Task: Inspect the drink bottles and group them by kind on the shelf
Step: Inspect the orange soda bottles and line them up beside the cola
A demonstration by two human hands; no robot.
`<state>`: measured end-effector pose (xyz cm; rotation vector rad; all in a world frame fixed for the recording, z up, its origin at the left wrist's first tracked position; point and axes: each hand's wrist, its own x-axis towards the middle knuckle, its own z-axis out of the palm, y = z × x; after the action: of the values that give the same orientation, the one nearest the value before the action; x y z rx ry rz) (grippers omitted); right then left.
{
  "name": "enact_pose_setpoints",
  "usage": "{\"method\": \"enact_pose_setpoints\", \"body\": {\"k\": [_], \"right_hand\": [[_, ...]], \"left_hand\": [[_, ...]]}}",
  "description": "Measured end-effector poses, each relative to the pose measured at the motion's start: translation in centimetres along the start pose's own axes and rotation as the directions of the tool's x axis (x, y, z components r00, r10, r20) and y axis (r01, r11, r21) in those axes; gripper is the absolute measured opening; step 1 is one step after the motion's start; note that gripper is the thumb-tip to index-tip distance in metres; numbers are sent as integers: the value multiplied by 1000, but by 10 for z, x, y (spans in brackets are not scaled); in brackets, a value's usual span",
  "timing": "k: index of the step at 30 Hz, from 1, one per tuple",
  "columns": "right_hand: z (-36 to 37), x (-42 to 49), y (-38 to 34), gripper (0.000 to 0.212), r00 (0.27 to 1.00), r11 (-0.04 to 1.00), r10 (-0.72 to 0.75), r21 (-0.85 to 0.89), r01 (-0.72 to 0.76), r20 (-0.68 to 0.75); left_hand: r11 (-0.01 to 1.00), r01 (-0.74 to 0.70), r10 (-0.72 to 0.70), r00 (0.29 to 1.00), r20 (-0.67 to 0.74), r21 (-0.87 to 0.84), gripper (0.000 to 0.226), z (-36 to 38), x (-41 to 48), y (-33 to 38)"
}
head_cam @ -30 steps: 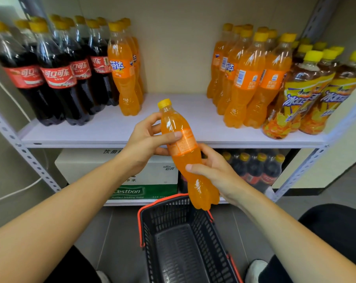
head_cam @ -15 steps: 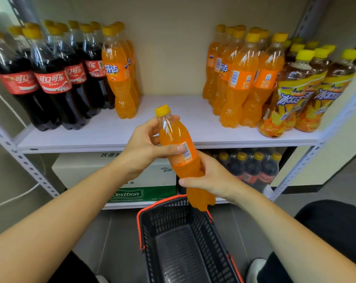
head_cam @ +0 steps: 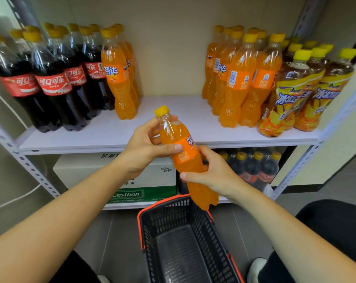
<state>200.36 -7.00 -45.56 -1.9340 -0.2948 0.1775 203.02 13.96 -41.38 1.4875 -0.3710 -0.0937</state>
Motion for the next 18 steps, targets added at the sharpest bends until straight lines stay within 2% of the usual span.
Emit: {"method": "enact_pose_setpoints", "body": {"k": [2,5,8,12,18], "right_hand": [[-1,-1,-3,55,1000,998,-4,64,2,29],[0,-2,-2,59,999,993,-40,106,43,-27],[4,-3,1,71,993,997,-67,23,70,-99],[9,-5,5,79,994,996,-80,-55,76,-71],[12,-6,1,55,997,995,-65,69,68,-45]], "left_hand": [[1000,11,-11,999,32,-18,74,-1,0,-2],[997,7,-4,999,40,-71,75,2,1,-2],[996,-52,49,998,-49,-70,68,5,3,3],[994,-110,107,987,-118,-19,43,4,4,8],[975,-211,215,975,-53,74,38,6,-1,7]]}}
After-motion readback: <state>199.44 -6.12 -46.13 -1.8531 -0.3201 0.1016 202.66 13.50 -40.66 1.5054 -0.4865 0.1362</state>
